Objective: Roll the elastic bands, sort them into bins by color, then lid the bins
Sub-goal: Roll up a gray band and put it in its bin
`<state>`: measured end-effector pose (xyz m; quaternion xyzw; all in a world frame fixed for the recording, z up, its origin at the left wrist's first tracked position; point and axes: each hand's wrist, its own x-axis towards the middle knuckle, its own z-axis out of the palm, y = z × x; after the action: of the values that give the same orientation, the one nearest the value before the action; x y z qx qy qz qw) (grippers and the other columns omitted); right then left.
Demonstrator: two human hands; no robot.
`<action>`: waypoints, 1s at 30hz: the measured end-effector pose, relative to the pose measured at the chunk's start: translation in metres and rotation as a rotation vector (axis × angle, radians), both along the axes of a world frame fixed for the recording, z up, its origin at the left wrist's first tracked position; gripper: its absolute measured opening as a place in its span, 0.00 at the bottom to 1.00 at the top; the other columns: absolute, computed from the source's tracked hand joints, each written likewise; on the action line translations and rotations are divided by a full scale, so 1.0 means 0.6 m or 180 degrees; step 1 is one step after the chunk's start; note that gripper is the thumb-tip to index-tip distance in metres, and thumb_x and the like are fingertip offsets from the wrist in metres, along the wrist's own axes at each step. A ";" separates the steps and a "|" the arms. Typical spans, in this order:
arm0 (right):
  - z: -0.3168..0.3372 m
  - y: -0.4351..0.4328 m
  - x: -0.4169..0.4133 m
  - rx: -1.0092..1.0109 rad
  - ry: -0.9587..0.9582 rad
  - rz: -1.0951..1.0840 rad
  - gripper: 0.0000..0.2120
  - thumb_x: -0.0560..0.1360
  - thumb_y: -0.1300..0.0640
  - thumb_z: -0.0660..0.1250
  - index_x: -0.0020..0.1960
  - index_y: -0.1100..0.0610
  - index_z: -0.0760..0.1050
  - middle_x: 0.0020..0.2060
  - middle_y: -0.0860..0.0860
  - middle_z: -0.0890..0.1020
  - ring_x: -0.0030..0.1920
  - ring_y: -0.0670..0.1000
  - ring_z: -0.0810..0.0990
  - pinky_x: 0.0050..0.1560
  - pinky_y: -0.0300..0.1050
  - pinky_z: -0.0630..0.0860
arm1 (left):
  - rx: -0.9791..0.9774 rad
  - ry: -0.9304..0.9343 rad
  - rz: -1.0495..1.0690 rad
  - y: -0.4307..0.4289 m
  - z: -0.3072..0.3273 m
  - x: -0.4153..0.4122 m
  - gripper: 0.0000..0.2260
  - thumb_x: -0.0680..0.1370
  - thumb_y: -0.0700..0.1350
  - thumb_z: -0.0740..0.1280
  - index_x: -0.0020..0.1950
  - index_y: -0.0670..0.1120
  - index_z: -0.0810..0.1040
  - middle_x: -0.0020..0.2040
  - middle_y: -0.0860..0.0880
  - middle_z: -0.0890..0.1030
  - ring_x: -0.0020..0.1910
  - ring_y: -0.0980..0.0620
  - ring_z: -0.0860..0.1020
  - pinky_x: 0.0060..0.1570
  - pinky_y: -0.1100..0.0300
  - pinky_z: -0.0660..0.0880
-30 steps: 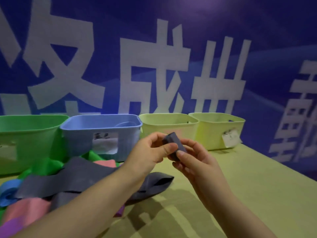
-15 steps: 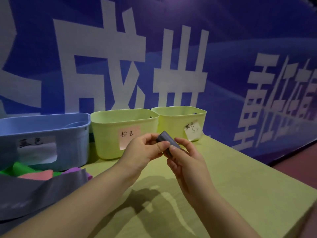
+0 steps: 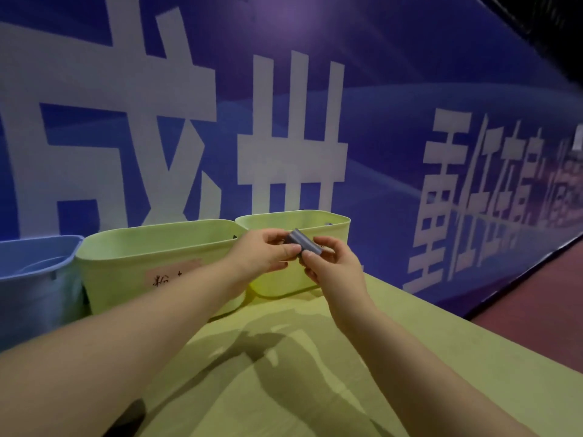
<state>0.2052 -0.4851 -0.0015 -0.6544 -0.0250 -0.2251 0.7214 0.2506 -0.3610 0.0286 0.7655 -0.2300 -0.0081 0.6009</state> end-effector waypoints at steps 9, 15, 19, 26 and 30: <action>0.017 -0.032 0.165 -0.0153 -0.0159 -0.0744 0.11 0.76 0.61 0.64 0.57 0.52 0.70 0.47 0.48 0.76 0.46 0.48 0.76 0.50 0.44 0.77 | 0.1579 -0.0958 0.1222 -0.021 0.019 0.118 0.24 0.76 0.42 0.67 0.71 0.46 0.65 0.63 0.45 0.75 0.52 0.48 0.79 0.54 0.51 0.76; 0.026 -0.068 0.194 -0.0584 -0.0391 -0.1184 0.13 0.76 0.58 0.64 0.60 0.52 0.69 0.50 0.47 0.75 0.41 0.43 0.73 0.33 0.36 0.68 | 0.2627 -0.1742 0.1262 -0.025 -0.004 0.133 0.11 0.80 0.41 0.57 0.59 0.42 0.75 0.53 0.44 0.78 0.51 0.47 0.76 0.49 0.56 0.72; 0.040 -0.069 0.185 -0.1067 -0.0470 -0.1059 0.13 0.75 0.59 0.64 0.59 0.52 0.70 0.47 0.46 0.74 0.40 0.41 0.72 0.33 0.33 0.68 | 0.2417 -0.1841 0.1203 -0.024 -0.012 0.121 0.07 0.80 0.41 0.59 0.48 0.42 0.76 0.47 0.46 0.77 0.48 0.46 0.76 0.48 0.56 0.71; 0.101 -0.072 0.144 -0.2714 -0.0140 -0.1026 0.13 0.72 0.59 0.68 0.56 0.53 0.73 0.50 0.51 0.76 0.50 0.52 0.75 0.50 0.48 0.77 | 0.2273 -0.1836 0.0947 -0.002 0.001 0.072 0.08 0.80 0.49 0.60 0.47 0.46 0.76 0.42 0.51 0.77 0.44 0.52 0.76 0.47 0.56 0.75; 0.107 -0.055 0.125 -0.3320 0.0209 -0.0843 0.12 0.70 0.56 0.71 0.52 0.53 0.73 0.47 0.52 0.77 0.48 0.53 0.76 0.53 0.51 0.78 | 0.2333 -0.1677 0.0764 0.002 0.006 0.046 0.07 0.79 0.48 0.61 0.45 0.48 0.75 0.40 0.51 0.78 0.42 0.52 0.77 0.47 0.55 0.76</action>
<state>0.2803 -0.5184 0.0627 -0.9300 -0.0281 -0.2514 0.2665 0.2779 -0.3598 0.0320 0.9245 -0.2665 0.1755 0.2086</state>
